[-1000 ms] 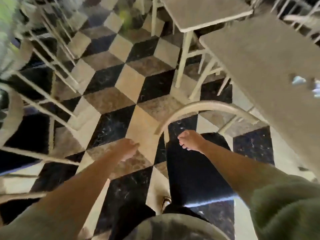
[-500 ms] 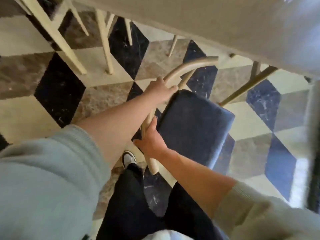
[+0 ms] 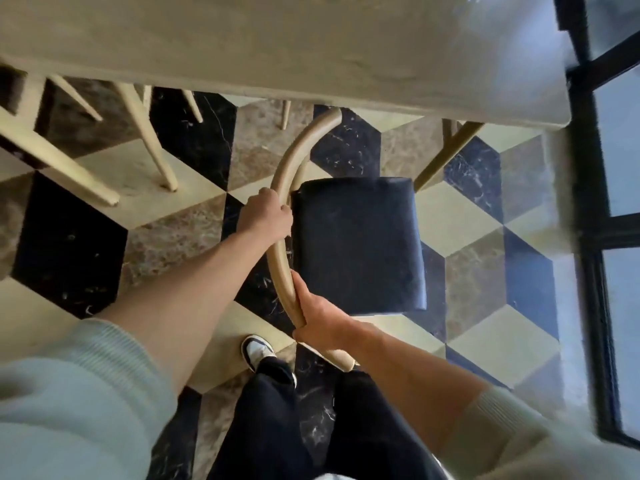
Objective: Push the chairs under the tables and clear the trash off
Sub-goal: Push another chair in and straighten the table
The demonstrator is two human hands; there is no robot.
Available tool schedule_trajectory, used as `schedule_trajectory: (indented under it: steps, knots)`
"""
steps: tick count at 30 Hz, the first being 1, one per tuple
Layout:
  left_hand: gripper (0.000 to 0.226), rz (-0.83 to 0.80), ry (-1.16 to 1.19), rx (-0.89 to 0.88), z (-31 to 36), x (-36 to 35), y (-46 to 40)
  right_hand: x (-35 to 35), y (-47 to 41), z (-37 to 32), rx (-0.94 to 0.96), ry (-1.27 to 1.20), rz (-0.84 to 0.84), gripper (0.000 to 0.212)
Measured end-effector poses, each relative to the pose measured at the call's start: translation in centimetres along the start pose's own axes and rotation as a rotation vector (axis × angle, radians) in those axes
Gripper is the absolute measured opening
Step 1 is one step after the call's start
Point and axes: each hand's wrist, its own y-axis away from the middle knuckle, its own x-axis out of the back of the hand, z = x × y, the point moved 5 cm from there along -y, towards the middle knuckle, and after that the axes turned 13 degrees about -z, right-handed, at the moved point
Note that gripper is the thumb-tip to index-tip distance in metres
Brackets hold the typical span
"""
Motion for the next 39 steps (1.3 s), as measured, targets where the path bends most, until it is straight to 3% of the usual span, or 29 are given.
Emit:
schedule_trajectory:
  steps: [6,12,15,18,22,27,34,39]
  knots:
    - [0.046,-0.007,0.233,0.225,-1.0,-0.9,1.3,4.4,2.6,3.5,0.014,0.267,-0.062,0.103]
    - [0.087,0.076,0.297,0.268,4.6,-2.6,0.9,12.1,5.2,10.4,0.030,0.351,-0.091,0.097]
    - [0.088,0.086,0.404,0.393,7.8,-5.0,0.4,17.6,7.2,14.1,0.040,0.438,-0.091,0.093]
    - [0.093,0.101,0.425,0.459,11.5,-6.5,-0.6,22.9,8.4,17.8,0.038,0.468,-0.016,0.073]
    - [0.083,0.203,0.451,0.475,16.9,-7.1,-2.1,27.7,8.8,22.6,0.017,0.500,0.019,0.060]
    - [0.060,0.206,0.602,0.589,16.5,-7.0,-2.5,27.6,9.3,22.5,0.114,0.497,0.092,0.057]
    - [0.059,0.136,0.717,0.612,16.2,-7.7,-2.6,28.7,9.2,23.7,0.099,0.562,0.044,0.058]
    - [0.044,-0.100,0.583,0.611,17.5,-7.7,-3.4,30.2,10.1,24.8,0.035,0.569,0.068,0.058]
